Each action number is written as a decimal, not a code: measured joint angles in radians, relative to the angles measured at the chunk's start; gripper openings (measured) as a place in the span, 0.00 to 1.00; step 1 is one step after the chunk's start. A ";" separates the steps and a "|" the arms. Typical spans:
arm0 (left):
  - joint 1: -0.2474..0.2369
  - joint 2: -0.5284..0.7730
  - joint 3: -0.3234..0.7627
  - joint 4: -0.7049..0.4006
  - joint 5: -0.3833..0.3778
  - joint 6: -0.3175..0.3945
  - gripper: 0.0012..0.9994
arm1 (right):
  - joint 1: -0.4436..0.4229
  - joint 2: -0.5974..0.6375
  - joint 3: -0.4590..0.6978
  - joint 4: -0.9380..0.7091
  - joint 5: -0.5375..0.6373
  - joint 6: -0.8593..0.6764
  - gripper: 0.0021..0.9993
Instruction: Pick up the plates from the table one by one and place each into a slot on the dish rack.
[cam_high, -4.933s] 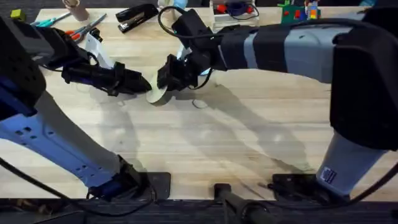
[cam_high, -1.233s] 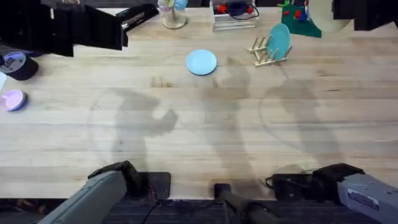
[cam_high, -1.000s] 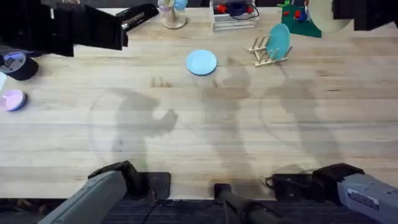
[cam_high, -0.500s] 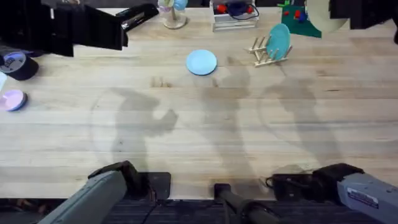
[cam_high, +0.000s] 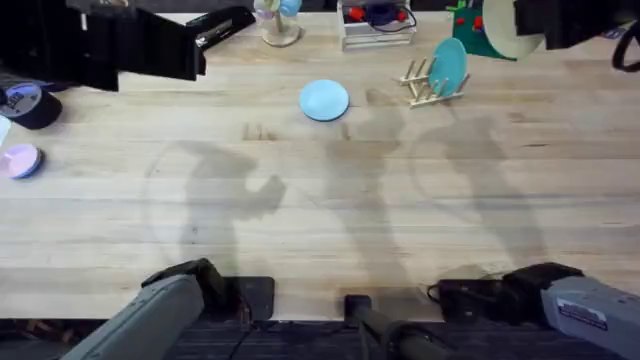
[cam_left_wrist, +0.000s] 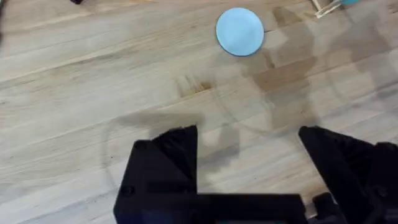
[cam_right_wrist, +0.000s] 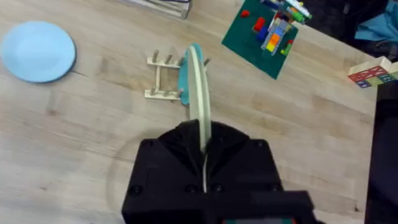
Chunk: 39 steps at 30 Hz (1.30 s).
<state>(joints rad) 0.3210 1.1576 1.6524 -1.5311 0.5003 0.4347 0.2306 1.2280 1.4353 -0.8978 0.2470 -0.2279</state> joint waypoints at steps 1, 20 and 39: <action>0.000 0.000 0.000 0.000 0.000 0.000 1.00 | 0.000 0.006 0.000 0.000 0.000 0.000 0.03; 0.000 0.000 0.000 0.000 0.000 0.000 1.00 | 0.000 0.094 0.000 0.052 0.000 0.020 0.03; 0.000 0.000 0.000 0.000 0.000 0.000 1.00 | 0.000 0.180 0.000 0.087 0.000 0.073 0.03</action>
<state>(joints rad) 0.3210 1.1576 1.6524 -1.5311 0.5003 0.4347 0.2306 1.4080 1.4353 -0.8103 0.2470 -0.1552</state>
